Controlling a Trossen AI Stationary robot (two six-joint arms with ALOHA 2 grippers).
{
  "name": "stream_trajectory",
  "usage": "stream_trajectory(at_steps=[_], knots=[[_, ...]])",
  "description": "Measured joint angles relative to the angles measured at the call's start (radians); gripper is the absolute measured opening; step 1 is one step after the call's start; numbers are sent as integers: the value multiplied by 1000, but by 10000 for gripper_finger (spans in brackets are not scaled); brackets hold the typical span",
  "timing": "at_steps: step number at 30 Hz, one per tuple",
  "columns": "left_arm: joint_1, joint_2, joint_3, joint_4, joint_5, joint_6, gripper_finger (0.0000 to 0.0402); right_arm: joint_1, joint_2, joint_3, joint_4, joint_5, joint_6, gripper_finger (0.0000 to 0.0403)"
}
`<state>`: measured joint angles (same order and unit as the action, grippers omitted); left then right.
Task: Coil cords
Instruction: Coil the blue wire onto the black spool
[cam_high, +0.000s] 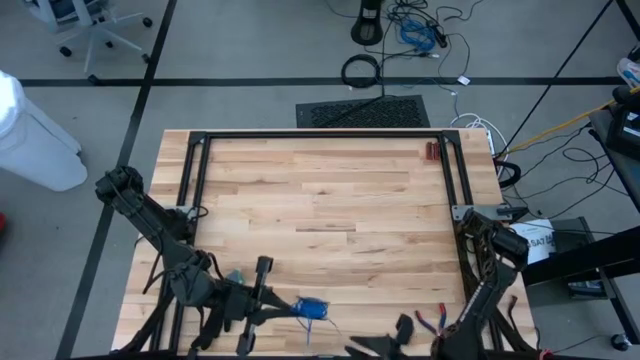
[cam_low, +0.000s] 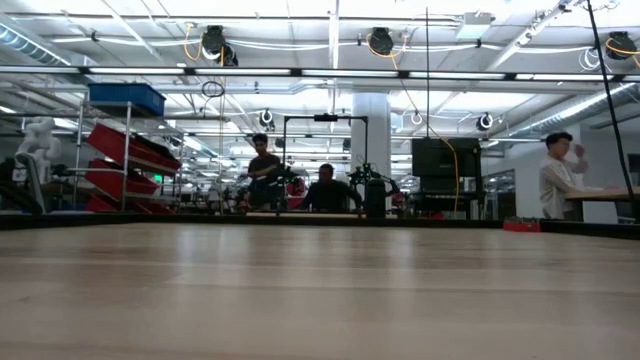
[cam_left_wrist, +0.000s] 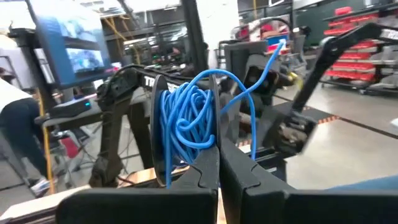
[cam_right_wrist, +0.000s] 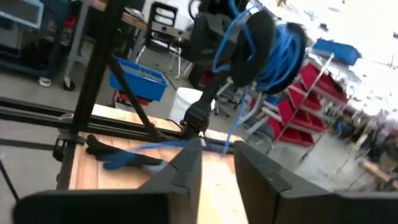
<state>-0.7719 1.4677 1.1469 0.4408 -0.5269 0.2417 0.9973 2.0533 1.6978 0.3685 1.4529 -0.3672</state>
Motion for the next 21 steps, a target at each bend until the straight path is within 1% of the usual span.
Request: stream_trajectory(at_steps=[1, 3, 7, 12, 16, 21], knots=[[1, 0, 0, 0, -8, 0, 0, -15, 2, 0, -22, -4, 36, 96], [6, 0, 0, 0, -8, 0, 0, -50, 6, 0, -26, -19, 56, 111], [8, 0, 0, 2, -38, 0, 0, -112, 4, 0, 103, -26, 25, 128], [8, 0, 0, 0, -87, 0, 0, -162, 4, 0, 225, -202, -37, 126], [8, 0, 0, -1, -106, 1, 0, -168, 4, 0, 272, -199, -85, 119], [8, 0, 0, -2, -107, 4, 0, -167, 5, 0, 376, -229, -173, 112]])
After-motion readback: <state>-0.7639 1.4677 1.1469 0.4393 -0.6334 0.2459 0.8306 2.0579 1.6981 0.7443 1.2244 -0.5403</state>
